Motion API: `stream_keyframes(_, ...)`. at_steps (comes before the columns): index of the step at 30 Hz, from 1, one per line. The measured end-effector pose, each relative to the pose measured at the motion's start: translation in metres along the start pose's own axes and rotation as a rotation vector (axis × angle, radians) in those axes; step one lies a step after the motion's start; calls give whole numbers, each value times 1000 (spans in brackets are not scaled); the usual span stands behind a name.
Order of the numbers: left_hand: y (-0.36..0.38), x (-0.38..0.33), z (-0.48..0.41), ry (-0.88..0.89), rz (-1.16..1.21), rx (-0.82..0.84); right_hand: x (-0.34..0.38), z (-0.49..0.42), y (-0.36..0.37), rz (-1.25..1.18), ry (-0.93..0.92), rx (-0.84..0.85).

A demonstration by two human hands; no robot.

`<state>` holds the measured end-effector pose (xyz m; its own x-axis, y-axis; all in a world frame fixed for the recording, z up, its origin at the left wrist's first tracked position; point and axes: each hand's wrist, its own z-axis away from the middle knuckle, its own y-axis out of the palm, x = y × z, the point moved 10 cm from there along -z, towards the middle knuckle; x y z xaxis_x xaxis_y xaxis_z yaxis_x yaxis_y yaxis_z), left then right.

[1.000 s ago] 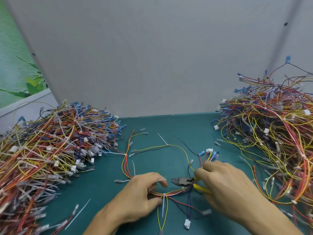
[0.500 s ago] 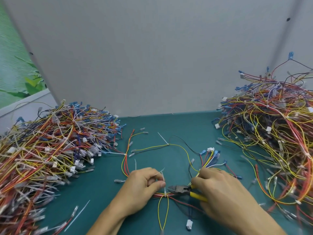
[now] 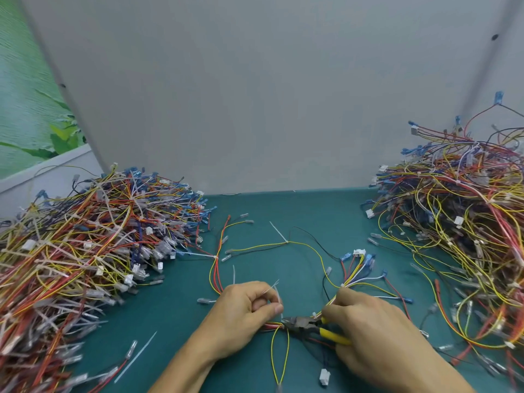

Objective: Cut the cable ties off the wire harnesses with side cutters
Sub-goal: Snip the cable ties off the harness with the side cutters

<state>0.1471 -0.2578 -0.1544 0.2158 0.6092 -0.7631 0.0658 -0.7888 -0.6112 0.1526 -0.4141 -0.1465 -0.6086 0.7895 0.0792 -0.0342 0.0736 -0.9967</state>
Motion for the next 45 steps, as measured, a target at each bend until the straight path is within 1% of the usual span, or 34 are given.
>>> stream_keyframes(13, 3, -2, 1, 7, 25, 11, 1, -2, 3, 22, -6, -3)
stream_keyframes(24, 4, 3, 2, -26, 74, -14, 0, -3, 6, 0, -26, -4)
stream_keyframes(35, 6, 5, 1, -28, 64, 2, 0, -2, 11, 83, 7, 1)
stream_keyframes(38, 0, 4, 1, -23, 85, -31, -1, -2, 11, 129, 26, 1)
stream_keyframes(39, -6, 3, 0, -32, 120, -66, 2, -2, 8, 111, 20, -19)
stream_keyframes(40, -13, 5, 0, -59, 220, -114, 6, -1, 0, 86, 10, -71)
stream_keyframes(43, -38, 13, 1, -116, 768, -260, 9, 4, -20, 3, -2, -251)
stream_keyframes(44, -51, 17, 3, -116, 889, -325, 12, 4, -22, -55, -5, -255)
stream_keyframes(45, -64, 22, 6, -113, 956, -395, 18, 2, -18, -101, -41, -240)
